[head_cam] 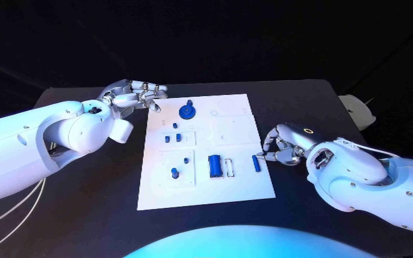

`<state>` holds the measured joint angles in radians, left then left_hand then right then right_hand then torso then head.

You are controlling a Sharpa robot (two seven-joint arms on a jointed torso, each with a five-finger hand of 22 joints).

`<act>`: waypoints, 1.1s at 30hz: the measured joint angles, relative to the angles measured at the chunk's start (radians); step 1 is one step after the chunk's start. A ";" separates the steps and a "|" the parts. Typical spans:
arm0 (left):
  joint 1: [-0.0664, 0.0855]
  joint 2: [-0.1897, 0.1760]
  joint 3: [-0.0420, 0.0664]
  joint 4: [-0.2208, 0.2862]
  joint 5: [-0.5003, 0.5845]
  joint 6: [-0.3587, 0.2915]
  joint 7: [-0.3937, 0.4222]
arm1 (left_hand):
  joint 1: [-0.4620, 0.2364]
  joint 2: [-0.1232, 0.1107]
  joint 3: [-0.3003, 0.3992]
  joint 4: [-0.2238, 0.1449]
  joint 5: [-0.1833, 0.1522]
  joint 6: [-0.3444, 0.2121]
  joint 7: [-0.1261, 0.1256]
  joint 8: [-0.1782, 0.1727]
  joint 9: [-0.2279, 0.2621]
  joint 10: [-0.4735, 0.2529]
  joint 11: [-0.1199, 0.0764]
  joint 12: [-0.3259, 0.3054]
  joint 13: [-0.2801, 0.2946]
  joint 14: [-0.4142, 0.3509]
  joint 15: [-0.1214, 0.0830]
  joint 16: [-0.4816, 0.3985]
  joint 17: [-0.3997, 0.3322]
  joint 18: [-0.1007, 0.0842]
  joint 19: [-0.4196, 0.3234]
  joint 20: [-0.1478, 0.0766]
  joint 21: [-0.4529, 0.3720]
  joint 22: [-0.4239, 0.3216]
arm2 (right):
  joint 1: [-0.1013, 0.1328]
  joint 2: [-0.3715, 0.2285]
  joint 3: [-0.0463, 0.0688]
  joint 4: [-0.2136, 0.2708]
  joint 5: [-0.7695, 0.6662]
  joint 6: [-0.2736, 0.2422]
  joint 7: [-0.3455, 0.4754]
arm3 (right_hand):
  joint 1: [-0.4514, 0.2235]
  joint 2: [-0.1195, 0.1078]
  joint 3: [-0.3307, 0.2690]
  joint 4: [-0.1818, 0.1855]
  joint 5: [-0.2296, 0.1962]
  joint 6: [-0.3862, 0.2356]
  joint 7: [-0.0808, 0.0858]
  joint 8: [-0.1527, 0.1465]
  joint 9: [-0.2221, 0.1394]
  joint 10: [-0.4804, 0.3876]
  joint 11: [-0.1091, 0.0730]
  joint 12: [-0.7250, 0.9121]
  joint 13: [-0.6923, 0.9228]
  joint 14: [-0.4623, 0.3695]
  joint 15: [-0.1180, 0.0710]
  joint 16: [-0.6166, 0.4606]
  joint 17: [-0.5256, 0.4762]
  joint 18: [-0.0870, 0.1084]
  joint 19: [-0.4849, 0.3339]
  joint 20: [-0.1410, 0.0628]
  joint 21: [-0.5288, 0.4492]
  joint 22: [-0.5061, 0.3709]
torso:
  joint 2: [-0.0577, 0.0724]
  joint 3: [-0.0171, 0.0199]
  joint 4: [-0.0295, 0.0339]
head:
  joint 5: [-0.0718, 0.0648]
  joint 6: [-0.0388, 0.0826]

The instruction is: Assemble the parts on the task board

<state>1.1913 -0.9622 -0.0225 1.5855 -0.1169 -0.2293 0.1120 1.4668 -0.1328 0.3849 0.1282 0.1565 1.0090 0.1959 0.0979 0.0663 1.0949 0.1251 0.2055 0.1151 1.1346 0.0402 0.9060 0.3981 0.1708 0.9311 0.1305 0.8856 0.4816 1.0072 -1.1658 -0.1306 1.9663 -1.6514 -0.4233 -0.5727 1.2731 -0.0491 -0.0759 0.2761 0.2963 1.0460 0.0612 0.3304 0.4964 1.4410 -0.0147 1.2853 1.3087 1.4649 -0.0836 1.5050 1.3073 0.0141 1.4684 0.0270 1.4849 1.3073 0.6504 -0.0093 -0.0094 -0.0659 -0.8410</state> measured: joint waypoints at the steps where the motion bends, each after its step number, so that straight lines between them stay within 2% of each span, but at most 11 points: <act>1: 0.000 -0.001 0.000 0.000 0.000 0.000 0.000 | 0.000 0.000 0.000 0.000 0.000 0.000 0.000 0.000 0.000 0.000 0.000 0.000 0.000 0.000 0.000 0.000 0.000 0.000 0.000 0.000 0.000 0.000 | -0.005 0.005 0.000 -0.003 0.000 0.001 0.000 | 0.000 0.000 0.000 0.000 0.000 0.000 0.000 0.000 0.000 0.000 0.000 0.000 0.000 0.000 0.000 0.000 0.000 0.000 0.000 0.000 0.000 0.000 | 0.000 -0.0001 0.0005 | 0.001 0.000; 15: 0.000 -0.003 0.000 0.000 0.000 0.000 0.000 | 0.000 0.000 0.000 0.000 0.000 0.000 0.000 0.000 0.000 -0.004 -0.004 0.000 0.000 0.000 0.000 0.000 0.000 0.000 0.000 0.000 0.000 -0.001 | -0.033 0.064 -0.002 -0.042 -0.001 0.006 0.000 | 0.000 0.000 0.000 0.000 0.000 0.000 0.000 0.000 -0.001 0.000 0.000 0.000 0.001 0.000 0.000 0.000 0.000 0.000 0.000 0.000 0.000 0.001 | 0.000 0.0003 0.0006 | 0.003 -0.007; 27: 0.000 -0.006 0.000 0.001 0.000 0.000 0.000 | 0.000 0.000 0.000 0.000 0.000 0.000 0.000 0.000 0.000 -0.004 -0.004 0.004 0.001 0.000 0.000 0.000 0.000 0.000 0.000 0.000 0.000 -0.001 | -0.041 0.082 -0.002 -0.068 -0.001 0.020 0.000 | 0.000 0.000 0.000 0.000 0.000 0.003 -0.003 0.000 -0.001 0.000 0.000 0.000 0.002 0.000 0.000 0.000 0.001 0.000 -0.004 0.004 0.000 0.001 | 0.000 0.0010 0.0005 | 0.015 -0.014; 33: 0.000 -0.006 0.000 0.001 0.000 0.000 0.000 | 0.000 0.000 0.000 0.000 0.000 0.000 0.000 0.000 0.000 -0.004 -0.004 0.004 0.001 0.000 0.000 0.000 0.000 0.000 0.000 0.000 0.000 -0.001 | -0.043 0.095 -0.001 -0.079 -0.006 0.028 0.000 | 0.007 0.007 0.000 0.000 0.000 0.007 -0.006 0.000 0.001 0.000 0.000 0.003 0.002 0.000 0.000 0.000 0.001 0.000 -0.004 0.004 0.000 0.001 | 0.000 0.0008 0.0000 | 0.016 -0.017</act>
<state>1.1910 -0.9687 -0.0226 1.5866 -0.1169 -0.2290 0.1120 1.4668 -0.1328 0.3849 0.1282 0.1565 1.0090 0.1959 0.0979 0.0663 1.0914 0.1214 0.2091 0.1158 1.1346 0.0403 0.9060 0.3981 0.1708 0.9311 0.1305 0.8856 0.4809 0.9644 -1.0706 -0.1311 1.8871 -1.6572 -0.3956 -0.5726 1.2800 -0.0422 -0.0758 0.2761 0.2963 1.0527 0.0550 0.3305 0.4973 1.4410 -0.0147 1.2885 1.3107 1.4649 -0.0836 1.5050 1.3079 0.0140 1.4646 0.0306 1.4849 1.3078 0.6509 -0.0085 -0.0094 -0.0498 -0.8582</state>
